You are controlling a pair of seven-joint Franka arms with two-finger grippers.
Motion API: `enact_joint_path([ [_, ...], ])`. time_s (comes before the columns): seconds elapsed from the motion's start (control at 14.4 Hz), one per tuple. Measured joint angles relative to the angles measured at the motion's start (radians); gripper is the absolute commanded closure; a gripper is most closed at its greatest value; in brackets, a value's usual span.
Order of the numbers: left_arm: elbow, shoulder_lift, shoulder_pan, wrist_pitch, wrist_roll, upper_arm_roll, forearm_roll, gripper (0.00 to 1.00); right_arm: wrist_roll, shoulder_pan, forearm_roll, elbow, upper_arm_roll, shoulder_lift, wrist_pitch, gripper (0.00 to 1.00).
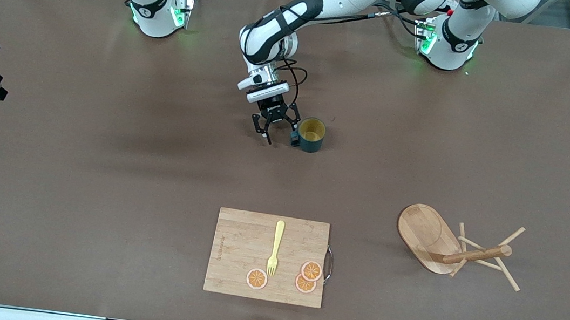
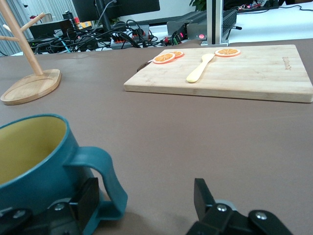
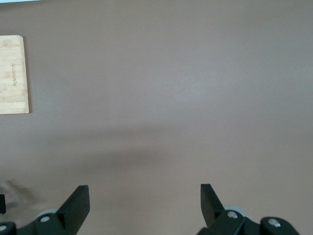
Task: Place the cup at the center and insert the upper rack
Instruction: 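Close the left gripper on the mug handle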
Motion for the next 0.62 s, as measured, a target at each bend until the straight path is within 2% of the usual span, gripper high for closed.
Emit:
enact_joint_path([
  [0.28,0.012,0.006,0.000,0.011,0.002,0.010,0.000,0.17,0.000,0.000,0.000,0.000,0.000,0.000,0.000,0.00],
  [0.62,0.017,0.015,0.001,0.045,0.002,0.030,0.000,0.26,0.000,0.000,0.000,0.000,0.000,0.000,0.000,0.00],
])
